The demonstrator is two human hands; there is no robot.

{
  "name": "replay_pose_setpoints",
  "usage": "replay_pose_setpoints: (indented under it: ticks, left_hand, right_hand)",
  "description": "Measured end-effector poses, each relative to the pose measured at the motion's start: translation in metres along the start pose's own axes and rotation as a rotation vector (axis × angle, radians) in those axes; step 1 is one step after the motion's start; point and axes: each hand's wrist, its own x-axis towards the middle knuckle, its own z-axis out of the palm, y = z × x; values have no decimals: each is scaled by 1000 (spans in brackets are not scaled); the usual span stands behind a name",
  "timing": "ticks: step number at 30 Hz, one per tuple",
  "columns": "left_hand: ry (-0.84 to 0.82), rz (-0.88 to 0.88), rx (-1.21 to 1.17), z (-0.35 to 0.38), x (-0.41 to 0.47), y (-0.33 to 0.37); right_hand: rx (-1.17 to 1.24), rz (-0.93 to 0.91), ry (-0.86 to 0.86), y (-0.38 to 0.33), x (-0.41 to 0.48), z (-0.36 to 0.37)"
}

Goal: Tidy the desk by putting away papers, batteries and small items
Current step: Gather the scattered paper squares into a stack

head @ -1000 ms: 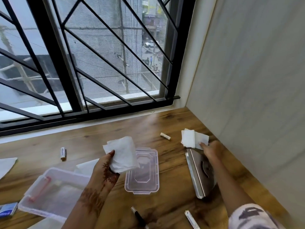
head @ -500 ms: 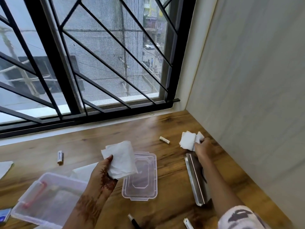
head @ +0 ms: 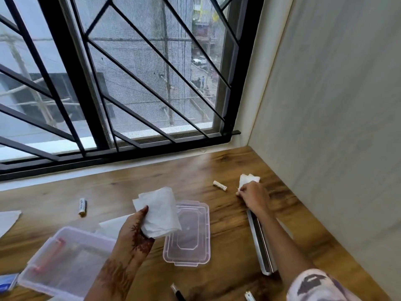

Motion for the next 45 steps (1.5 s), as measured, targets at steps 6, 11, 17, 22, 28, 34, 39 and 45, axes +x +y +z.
replay_pose_setpoints:
  ticks: [6, 11, 17, 22, 28, 34, 39, 45]
  left_hand:
    - [-11, -9, 1, 3, -2, 2]
    - [-7, -16, 5, 3, -2, 3]
    - [-14, -7, -2, 3, -5, 5]
    - [-23, -16, -24, 0, -2, 4]
    - [-67, 5, -17, 6, -5, 5]
    - [-53, 9, -45, 8, -10, 10]
    - [-74, 30, -46, 2, -14, 13]
    - [-98, 48, -81, -4, -18, 13]
  right_hand:
    - [-41, -3, -6, -4, 0, 1]
    - [-124, 12, 29, -2, -1, 6]
    - [385, 239, 99, -2, 3, -1]
    - [776, 339, 150, -12, 1, -23]
    - [898, 223, 93, -44, -13, -53]
    - [879, -6, -97, -84, -47, -57]
    - [883, -18, -170, -95, -63, -42]
    - [928, -58, -191, -102, -75, -33]
